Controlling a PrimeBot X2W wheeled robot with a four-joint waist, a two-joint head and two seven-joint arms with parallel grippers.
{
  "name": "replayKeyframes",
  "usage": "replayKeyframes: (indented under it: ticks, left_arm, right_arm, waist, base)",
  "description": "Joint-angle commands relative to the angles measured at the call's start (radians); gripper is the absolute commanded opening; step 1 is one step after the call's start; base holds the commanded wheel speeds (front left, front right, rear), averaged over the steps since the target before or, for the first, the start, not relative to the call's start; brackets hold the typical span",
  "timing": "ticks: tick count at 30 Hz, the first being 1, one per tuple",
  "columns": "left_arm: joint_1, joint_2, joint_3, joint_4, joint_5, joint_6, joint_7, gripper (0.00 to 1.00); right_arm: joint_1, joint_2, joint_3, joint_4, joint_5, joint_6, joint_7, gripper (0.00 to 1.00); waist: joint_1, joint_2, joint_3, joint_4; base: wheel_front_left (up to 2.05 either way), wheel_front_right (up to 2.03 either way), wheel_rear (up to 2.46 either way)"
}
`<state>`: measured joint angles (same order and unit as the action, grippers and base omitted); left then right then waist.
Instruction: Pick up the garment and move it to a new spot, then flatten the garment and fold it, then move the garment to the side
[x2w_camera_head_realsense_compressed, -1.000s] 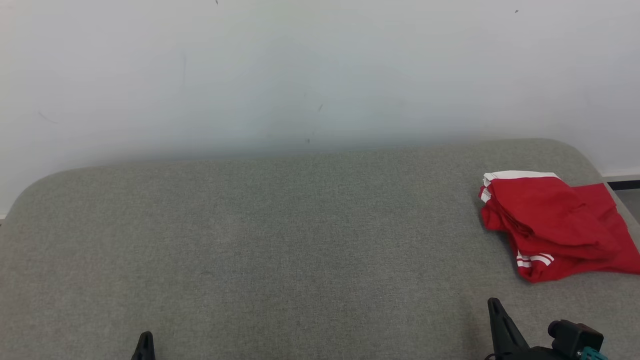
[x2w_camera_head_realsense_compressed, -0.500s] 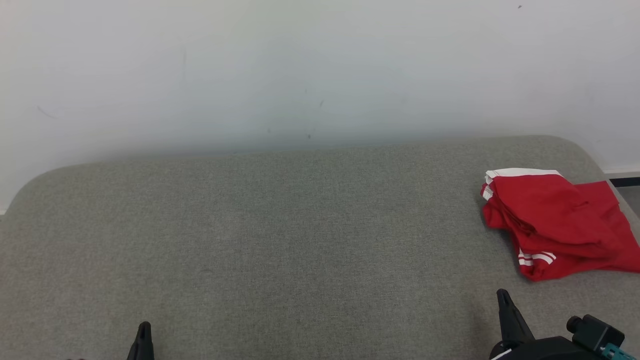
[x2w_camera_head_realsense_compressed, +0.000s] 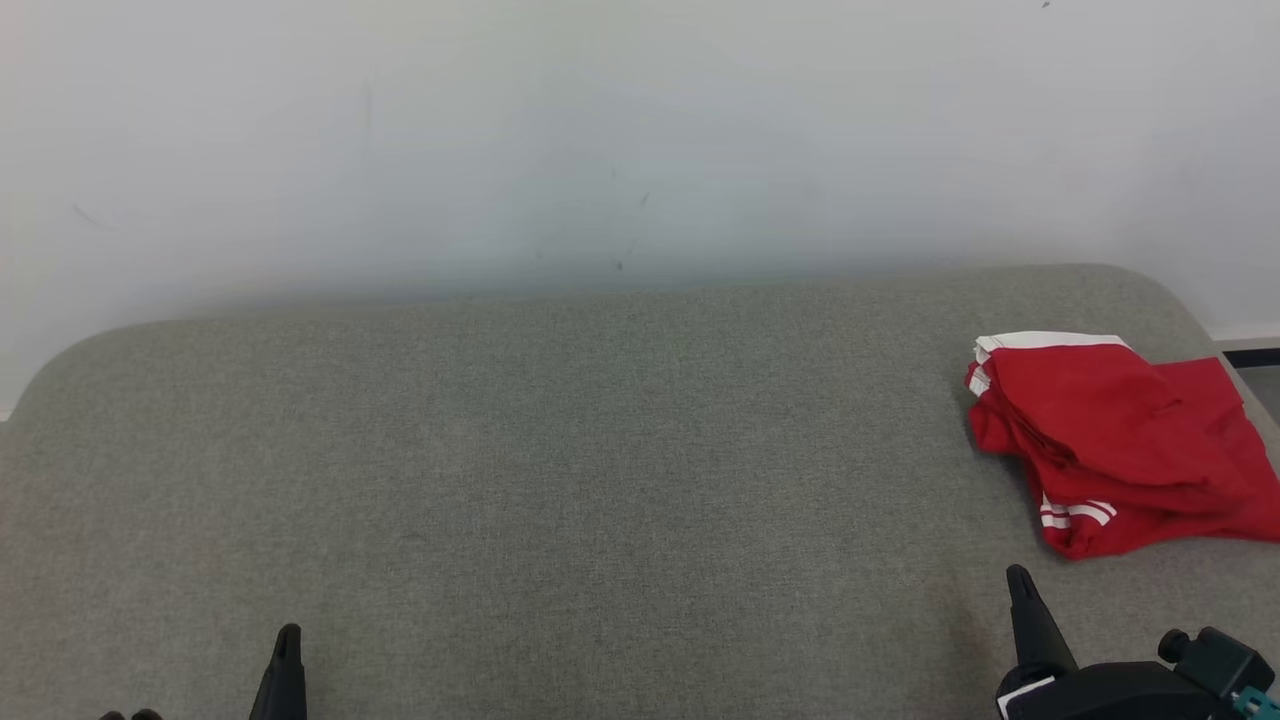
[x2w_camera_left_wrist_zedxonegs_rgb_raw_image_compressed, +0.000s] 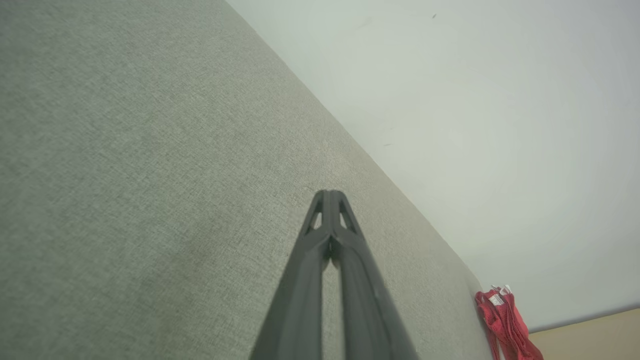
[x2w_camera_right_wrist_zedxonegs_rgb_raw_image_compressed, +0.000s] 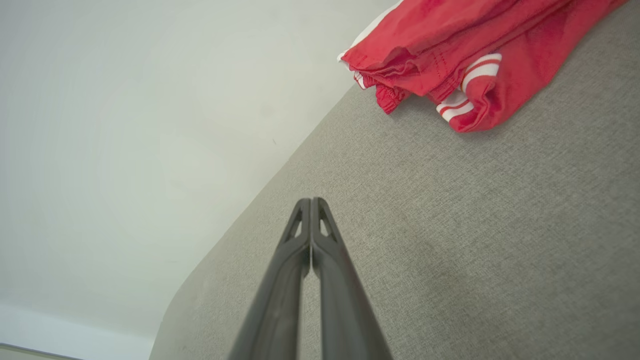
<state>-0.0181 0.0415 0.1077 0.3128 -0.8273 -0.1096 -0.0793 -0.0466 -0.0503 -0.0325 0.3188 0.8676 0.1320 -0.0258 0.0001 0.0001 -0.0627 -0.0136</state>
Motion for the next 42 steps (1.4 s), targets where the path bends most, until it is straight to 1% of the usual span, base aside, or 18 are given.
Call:
replayKeyframes:
  ticks: [1, 25, 42]
  left_arm:
    - [-0.029, 0.006, 0.002, -0.016, -0.037, -0.005, 0.008, 0.0]
    - [-0.058, 0.008, 0.005, -0.036, -0.328, -0.013, 0.081, 0.0]
    - [-0.074, 0.009, 0.007, -0.047, -0.49, -0.015, 0.123, 0.0]
  right_arm:
    - [-0.028, -0.001, -0.006, -0.015, 0.029, -0.001, 0.005, 0.0]
    - [-0.045, 0.0, -0.037, -0.038, 0.308, -0.001, 0.059, 0.0]
    - [-0.056, 0.0, -0.054, -0.05, 0.462, -0.002, 0.088, 0.0]
  waist:
    - [-0.0001, -0.0001, 0.001, 0.0]
    - [-0.0001, -0.0001, 0.02, 0.004]
    - [-0.0001, -0.0001, 0.033, 0.007]
  base:
    - [0.0, 0.0, 0.0]
    - [0.0, 0.0, 0.0]
    - [0.0, 0.0, 0.0]
